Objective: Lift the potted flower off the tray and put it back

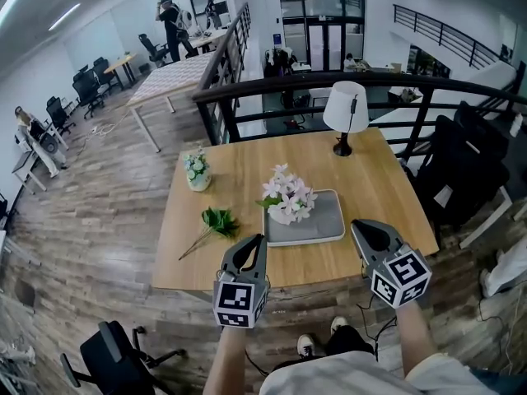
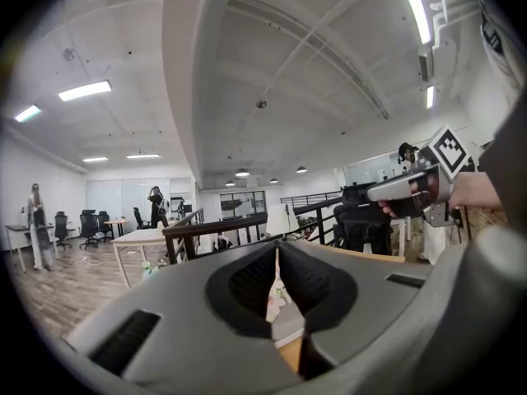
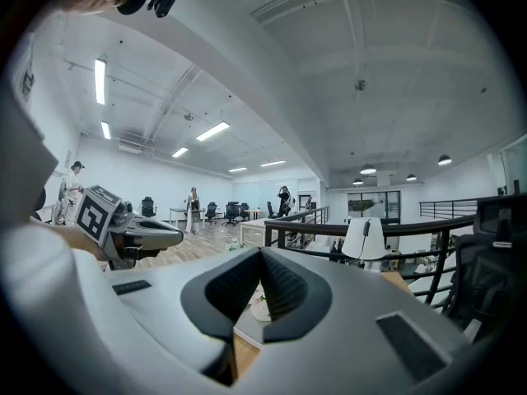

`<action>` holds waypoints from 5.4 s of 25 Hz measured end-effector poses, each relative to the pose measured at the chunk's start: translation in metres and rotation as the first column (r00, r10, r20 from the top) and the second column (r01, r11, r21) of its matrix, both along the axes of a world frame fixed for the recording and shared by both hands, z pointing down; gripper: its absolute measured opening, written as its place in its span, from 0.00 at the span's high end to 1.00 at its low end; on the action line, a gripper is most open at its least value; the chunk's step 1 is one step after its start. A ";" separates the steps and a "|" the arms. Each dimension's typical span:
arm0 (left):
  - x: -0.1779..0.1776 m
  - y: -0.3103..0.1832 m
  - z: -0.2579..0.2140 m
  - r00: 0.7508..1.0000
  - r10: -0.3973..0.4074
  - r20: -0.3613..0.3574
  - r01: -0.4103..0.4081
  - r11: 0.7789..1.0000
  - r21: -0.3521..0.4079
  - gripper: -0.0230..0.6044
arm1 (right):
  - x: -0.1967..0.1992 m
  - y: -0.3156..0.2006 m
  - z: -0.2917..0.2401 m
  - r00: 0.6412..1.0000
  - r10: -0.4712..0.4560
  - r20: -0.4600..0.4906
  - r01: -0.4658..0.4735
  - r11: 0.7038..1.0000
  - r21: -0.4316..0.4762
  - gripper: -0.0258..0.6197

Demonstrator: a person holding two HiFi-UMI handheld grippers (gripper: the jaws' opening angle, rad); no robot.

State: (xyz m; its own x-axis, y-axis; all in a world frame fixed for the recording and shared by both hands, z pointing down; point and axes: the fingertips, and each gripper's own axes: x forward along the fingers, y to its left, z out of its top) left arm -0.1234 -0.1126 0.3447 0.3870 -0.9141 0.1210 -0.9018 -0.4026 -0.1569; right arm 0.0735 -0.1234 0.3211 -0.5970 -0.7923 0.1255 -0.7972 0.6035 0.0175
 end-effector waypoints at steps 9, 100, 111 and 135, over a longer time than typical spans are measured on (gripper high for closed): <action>-0.010 -0.051 0.029 1.000 -0.010 0.003 0.010 0.999 -0.038 0.82 | -0.018 -0.061 0.036 0.998 -0.060 -0.006 0.060 0.997 -0.039 0.85; 0.004 -0.224 0.265 0.980 0.190 -0.056 -0.198 0.929 -0.312 0.45 | -0.125 -0.238 0.296 0.842 -0.528 -0.114 0.494 0.838 -0.233 0.59; 0.014 -0.209 0.203 0.972 0.224 -0.071 -0.235 0.933 -0.273 0.45 | -0.114 -0.220 0.233 0.878 -0.472 -0.077 0.451 0.871 -0.194 0.59; 0.032 -0.093 0.061 0.957 0.280 -0.072 -0.288 0.939 -0.185 0.45 | -0.095 -0.098 0.092 0.916 -0.386 -0.104 0.378 0.921 -0.089 0.59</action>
State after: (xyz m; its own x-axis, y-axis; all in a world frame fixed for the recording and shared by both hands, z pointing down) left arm -0.0914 -0.2051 0.4055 0.6360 -0.7265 0.2602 -0.7498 -0.6615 -0.0142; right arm -0.0217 -0.2211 0.4126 -0.8306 -0.4941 0.2567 -0.5000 0.8648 0.0469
